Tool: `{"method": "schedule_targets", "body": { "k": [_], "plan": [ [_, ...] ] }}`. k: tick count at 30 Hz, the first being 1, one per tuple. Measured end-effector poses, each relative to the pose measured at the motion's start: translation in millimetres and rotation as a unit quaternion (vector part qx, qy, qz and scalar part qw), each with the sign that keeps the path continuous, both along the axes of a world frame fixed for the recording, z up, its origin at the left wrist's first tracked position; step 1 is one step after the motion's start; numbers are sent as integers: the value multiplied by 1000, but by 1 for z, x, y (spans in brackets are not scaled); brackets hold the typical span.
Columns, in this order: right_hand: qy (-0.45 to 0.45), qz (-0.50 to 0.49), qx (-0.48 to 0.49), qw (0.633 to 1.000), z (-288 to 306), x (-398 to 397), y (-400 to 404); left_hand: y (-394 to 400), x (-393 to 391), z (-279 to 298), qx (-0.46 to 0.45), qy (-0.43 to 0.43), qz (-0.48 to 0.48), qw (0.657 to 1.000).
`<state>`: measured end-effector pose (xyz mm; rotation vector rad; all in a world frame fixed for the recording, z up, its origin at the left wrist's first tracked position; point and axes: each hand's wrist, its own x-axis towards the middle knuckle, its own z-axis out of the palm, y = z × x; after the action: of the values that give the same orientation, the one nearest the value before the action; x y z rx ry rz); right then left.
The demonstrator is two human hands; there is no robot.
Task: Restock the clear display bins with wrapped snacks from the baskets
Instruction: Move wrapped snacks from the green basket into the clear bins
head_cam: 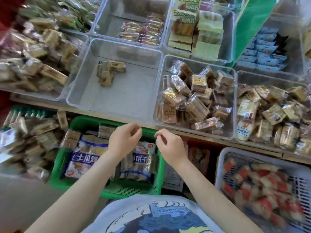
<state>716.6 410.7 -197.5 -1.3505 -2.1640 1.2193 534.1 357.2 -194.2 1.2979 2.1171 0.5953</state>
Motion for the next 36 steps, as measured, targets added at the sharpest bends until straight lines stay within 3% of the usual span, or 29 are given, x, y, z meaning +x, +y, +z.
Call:
{"method": "schedule_targets", "body": {
  "k": [4, 8, 10, 13, 18, 21, 27, 29, 33, 36],
  "plan": [
    [-102, -22, -168, 980, -55, -9, -33, -41, -24, -62, -209, 40, -40, 976],
    [-141, -39, -187, 971, -73, -16, -55, -65, -17, -105, -295, 166, -261, 904],
    [-143, -55, -182, 971, -75, -18, -63, -72, -11, -118, -302, 220, -299, 878],
    [-136, -74, -193, 969, -76, -18, -71, -75, -10, -129, -268, 244, -257, 896],
    [-81, -124, -193, 970, -56, -23, -70, -69, -16, -96, -67, 110, -175, 976],
    [-3, -152, -171, 973, -24, -31, -63, -52, -14, -49, 61, 89, -174, 979],
    [83, -158, -73, 981, 37, -24, -24, 2, 8, 22, 196, 75, -181, 961],
    [63, -173, -15, 983, 47, -9, -8, 17, 12, 28, 187, 66, -181, 963],
    [-12, -221, 81, 972, 52, 30, 29, 37, 9, 19, 69, 85, -171, 979],
    [-132, -131, 91, 978, 41, 51, 52, 36, 9, 10, 16, 89, -193, 977]
  ]
}}
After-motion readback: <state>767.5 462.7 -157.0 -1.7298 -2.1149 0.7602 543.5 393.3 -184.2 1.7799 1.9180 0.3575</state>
